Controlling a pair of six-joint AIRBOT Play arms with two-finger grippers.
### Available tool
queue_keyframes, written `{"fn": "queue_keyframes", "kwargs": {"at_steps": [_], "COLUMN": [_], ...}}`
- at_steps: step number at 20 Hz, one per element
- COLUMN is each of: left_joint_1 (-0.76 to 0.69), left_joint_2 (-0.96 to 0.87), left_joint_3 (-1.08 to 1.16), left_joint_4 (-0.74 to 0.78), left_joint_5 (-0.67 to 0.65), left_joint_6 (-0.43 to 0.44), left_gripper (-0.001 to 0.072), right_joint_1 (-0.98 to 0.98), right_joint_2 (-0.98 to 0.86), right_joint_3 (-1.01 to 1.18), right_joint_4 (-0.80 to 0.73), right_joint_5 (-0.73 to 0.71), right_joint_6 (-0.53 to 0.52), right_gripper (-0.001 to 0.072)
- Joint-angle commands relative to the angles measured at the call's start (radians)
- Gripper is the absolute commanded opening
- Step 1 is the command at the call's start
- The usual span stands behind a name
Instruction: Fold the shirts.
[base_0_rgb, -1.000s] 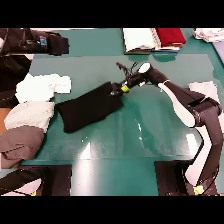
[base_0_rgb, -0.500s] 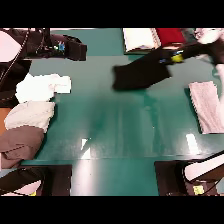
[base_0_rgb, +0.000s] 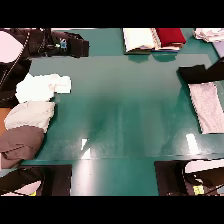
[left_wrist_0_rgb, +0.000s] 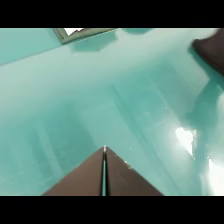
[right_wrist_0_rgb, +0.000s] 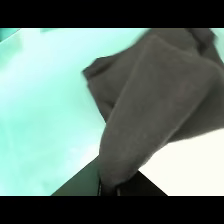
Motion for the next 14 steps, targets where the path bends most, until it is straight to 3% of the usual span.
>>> {"fn": "queue_keyframes", "kwargs": {"at_steps": [1,6,14], "left_joint_1": [0.000,0.000,0.000], "left_joint_2": [0.000,0.000,0.000], "left_joint_3": [0.000,0.000,0.000], "left_joint_4": [-0.006,-0.014,-0.014], "left_joint_5": [0.009,0.006,-0.022], "left_joint_6": [-0.008,-0.008,-0.004], "left_gripper": [0.0024,0.0025,0.0025], "right_joint_1": [-0.041,-0.023,-0.043], "right_joint_2": [0.039,0.134,0.187], "right_joint_3": [0.001,0.001,0.001], "right_joint_4": [-0.002,-0.002,-0.012], "right_joint_5": [-0.074,-0.119,0.073], "right_joint_6": [0.041,0.046,0.045], "right_gripper": [0.0016,0.0016,0.0017]}}
